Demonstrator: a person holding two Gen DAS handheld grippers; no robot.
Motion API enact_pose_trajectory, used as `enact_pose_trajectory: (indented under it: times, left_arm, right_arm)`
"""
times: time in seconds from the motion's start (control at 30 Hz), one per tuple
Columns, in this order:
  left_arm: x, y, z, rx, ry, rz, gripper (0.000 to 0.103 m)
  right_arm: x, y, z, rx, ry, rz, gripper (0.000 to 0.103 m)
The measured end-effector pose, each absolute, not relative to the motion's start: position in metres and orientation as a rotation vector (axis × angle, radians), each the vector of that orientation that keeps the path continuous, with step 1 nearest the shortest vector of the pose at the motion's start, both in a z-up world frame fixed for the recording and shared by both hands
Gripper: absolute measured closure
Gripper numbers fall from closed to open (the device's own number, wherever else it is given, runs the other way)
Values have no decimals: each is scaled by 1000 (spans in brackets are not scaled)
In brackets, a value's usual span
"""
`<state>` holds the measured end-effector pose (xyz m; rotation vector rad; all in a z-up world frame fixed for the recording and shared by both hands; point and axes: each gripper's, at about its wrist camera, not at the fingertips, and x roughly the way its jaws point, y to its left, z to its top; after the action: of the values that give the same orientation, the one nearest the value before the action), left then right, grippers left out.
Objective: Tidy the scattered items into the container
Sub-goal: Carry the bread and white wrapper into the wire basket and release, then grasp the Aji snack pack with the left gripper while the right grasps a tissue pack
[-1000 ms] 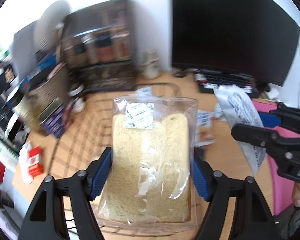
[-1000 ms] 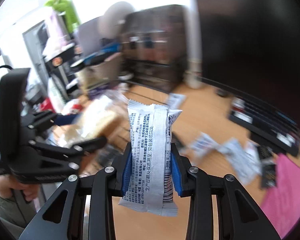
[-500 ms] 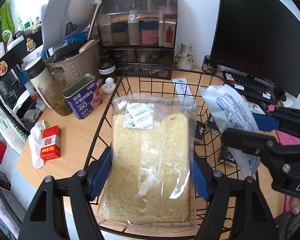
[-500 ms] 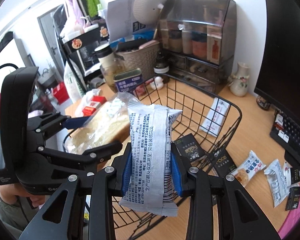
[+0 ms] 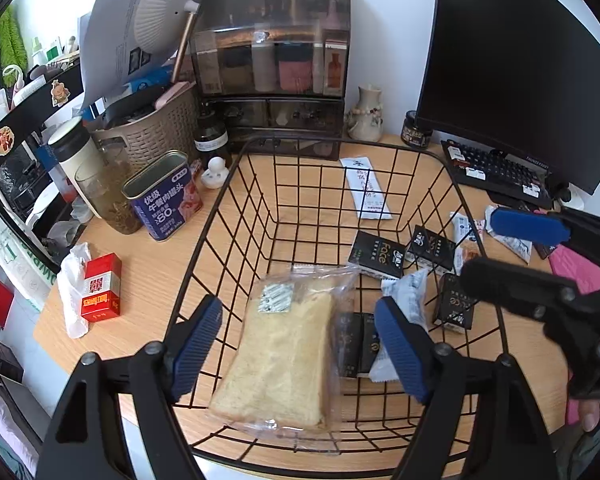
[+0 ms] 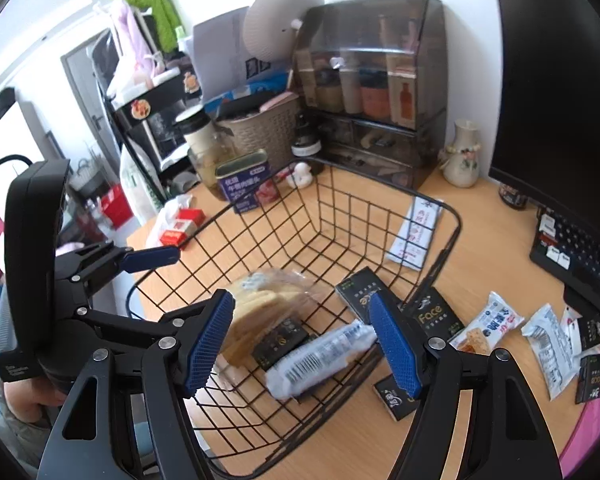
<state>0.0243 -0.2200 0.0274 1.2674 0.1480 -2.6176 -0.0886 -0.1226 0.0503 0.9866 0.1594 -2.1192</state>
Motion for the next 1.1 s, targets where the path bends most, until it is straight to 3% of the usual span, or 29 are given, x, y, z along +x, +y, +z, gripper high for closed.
enact_pose_trajectory:
  times: [0.27, 0.67, 1.1]
  left_arm:
    - [17, -176, 41, 1257, 96, -2702, 22]
    - [-17, -49, 32, 1365, -52, -2878, 22]
    - [-90, 10, -30, 1526, -88, -2823, 22]
  right_arm:
    - [-92, -70, 65, 970, 111, -2210, 31]
    - [-96, 67, 62, 1037, 22, -2395, 31]
    - [-145, 176, -6, 1263, -26, -2532, 31]
